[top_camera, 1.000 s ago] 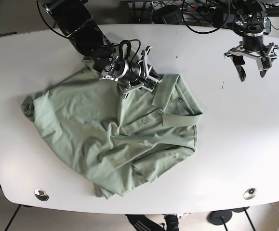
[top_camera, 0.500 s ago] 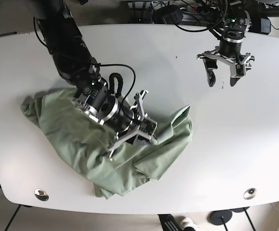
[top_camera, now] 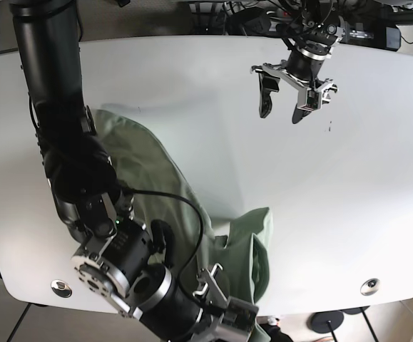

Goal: Fold the T-shirt properly
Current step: 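Lift the polo shirt high with the right gripper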

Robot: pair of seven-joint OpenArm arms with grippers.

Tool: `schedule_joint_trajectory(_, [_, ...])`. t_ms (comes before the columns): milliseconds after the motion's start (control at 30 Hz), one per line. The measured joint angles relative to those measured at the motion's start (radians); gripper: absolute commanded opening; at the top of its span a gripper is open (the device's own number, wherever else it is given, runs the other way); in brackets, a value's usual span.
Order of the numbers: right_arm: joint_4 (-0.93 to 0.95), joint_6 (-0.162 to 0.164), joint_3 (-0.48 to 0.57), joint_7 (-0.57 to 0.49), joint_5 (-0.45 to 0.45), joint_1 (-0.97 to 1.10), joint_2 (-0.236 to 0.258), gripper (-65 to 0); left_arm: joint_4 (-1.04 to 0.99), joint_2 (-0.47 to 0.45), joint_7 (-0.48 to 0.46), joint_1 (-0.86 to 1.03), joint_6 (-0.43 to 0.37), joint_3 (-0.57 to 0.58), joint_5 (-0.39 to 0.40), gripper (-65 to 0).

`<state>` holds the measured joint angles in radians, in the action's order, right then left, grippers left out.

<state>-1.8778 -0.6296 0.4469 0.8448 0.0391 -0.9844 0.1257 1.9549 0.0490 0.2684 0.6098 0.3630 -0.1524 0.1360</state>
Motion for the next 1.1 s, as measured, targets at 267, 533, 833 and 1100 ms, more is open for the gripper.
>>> schedule_joint_trajectory(267, [0.34, 0.001, -0.167, -0.059, 0.005, -0.219, -0.082, -62.9, 0.0, 0.003, 0.0, -0.006, 0.103, 0.103, 0.0, -24.7])
schedule_joint_trajectory(533, [0.448, 0.001, -0.219, -0.062, 0.007, -0.265, -0.081, -62.9, -0.018, 0.006, -0.004, -0.009, 0.101, 0.087, -0.003, -24.4])
schedule_joint_trajectory(833, [0.449, 0.0, -0.217, -0.063, 0.006, -0.261, -0.084, -62.9, -0.196, -0.032, 0.153, -0.312, 0.056, 0.017, -0.007, -23.9])
schedule_joint_trajectory(1100, [0.449, 0.001, -0.219, -0.064, -0.001, -0.255, -0.098, -62.9, -0.451, -0.054, 0.21, -0.653, 0.056, 0.016, -0.004, -23.9])
